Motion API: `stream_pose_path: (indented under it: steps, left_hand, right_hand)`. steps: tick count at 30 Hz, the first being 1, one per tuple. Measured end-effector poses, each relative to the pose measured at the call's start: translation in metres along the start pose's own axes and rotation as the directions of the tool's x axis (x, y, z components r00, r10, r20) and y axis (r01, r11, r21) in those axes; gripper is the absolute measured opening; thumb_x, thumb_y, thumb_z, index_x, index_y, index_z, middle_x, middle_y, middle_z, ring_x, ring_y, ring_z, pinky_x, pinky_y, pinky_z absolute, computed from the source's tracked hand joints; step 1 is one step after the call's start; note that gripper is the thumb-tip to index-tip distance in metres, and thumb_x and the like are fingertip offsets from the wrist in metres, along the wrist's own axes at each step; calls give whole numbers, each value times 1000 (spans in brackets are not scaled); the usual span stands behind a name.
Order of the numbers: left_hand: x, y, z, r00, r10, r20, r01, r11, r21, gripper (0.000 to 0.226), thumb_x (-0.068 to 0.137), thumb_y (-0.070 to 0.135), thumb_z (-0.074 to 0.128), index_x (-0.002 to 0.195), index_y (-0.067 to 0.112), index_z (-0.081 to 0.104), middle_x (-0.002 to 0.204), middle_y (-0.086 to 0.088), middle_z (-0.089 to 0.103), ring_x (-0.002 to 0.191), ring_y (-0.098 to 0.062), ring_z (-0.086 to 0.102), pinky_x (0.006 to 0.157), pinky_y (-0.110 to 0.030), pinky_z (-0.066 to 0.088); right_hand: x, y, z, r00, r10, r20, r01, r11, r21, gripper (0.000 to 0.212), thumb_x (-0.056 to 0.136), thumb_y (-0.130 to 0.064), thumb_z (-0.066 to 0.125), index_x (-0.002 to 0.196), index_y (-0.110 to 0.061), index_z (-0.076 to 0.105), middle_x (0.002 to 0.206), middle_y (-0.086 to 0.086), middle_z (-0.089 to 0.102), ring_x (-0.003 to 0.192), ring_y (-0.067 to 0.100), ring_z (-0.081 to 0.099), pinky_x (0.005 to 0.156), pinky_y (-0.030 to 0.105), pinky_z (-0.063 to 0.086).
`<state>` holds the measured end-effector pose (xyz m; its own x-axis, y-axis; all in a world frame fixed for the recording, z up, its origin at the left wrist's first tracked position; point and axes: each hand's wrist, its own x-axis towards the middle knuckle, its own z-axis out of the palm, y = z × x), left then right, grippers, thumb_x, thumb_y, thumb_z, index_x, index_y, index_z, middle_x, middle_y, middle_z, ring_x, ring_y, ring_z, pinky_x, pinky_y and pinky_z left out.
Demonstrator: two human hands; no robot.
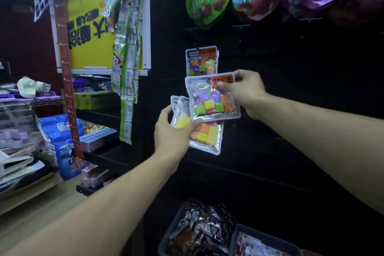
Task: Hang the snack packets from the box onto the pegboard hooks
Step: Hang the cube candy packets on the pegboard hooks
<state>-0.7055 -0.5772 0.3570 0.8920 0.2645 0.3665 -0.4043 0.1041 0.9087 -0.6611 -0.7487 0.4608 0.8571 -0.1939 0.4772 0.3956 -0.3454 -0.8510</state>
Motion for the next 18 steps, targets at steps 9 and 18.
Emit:
stream_pose_path:
  steps: [9, 18]
  left_hand:
    - [20, -16, -14, 999, 35, -2, -35, 999, 42, 68, 82, 17, 91, 138, 33, 57, 102, 6, 80, 85, -7, 79, 65, -13, 55]
    - [41, -30, -19, 995, 101, 6, -101, 994, 30, 44, 81, 17, 92, 113, 31, 67, 91, 10, 82, 77, -2, 78, 63, -11, 57]
  right_hand:
    - [64, -31, 63, 953, -164, -255, 170, 985, 5, 20, 90, -30, 81, 80, -30, 63, 85, -6, 76, 74, 15, 77, 73, 42, 66]
    - [123, -42, 84, 932, -80, -353, 104, 993, 49, 22, 90, -25, 81, 79, -26, 61, 92, -2, 73, 82, 22, 75, 77, 44, 65]
